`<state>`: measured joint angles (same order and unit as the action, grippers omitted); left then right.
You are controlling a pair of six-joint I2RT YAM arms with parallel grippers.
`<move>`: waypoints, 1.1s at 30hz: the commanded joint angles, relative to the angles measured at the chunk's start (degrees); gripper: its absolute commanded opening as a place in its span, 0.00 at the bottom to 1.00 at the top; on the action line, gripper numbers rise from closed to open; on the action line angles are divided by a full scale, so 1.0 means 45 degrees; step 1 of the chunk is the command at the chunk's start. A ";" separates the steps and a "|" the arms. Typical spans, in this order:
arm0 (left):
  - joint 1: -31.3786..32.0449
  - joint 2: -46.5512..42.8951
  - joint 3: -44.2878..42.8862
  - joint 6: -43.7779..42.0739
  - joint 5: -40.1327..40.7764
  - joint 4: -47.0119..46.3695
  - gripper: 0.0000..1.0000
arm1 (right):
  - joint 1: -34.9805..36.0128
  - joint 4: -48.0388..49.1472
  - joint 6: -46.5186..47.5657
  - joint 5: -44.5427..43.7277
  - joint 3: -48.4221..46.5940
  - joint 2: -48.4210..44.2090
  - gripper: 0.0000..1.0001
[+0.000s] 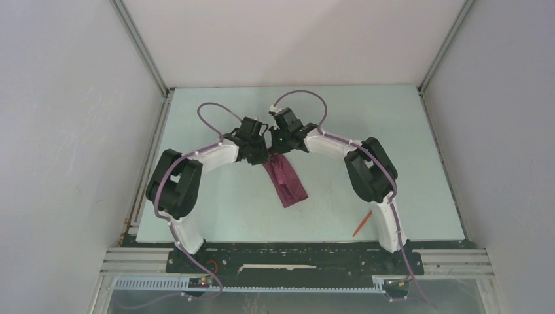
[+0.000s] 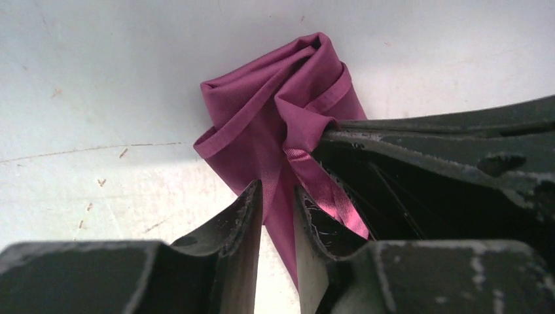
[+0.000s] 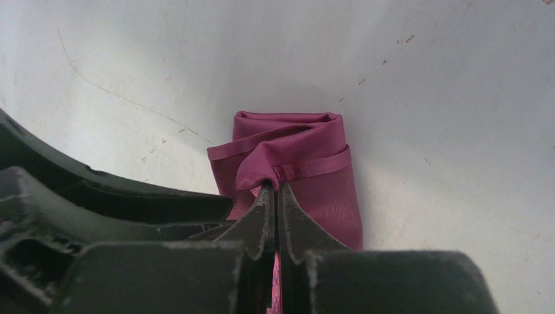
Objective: Fold the napkin into a case and place the utensils inside
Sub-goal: Stuff the top corner of the smaller-rectangle-folded napkin into the folded napkin.
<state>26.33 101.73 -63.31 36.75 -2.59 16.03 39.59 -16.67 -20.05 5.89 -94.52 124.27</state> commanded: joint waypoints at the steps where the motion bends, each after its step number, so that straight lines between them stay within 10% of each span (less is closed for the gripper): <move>1: 0.0319 0.0522 -0.0928 -0.0871 0.1401 0.0964 0.30 | -0.0124 0.0361 -0.0285 0.0078 0.0084 -0.0966 0.00; 9: 0.0673 0.1027 -0.1363 -0.1047 0.1857 0.1303 0.31 | -0.0141 0.0432 -0.0339 0.0180 0.0194 -0.0974 0.00; 20: 0.0646 0.0779 -0.1296 -0.0744 0.2348 0.1026 0.01 | -0.0126 0.0609 -0.0580 0.0659 0.0802 -0.1183 0.00; 33: 0.0556 -0.0571 0.0229 -0.0247 0.2211 -0.0629 0.00 | -0.0136 0.1360 -0.0713 0.1082 0.1961 -0.1654 0.00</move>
<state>29.10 102.28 -62.85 34.59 6.35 17.02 39.18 -12.47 -22.26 10.00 -86.30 120.66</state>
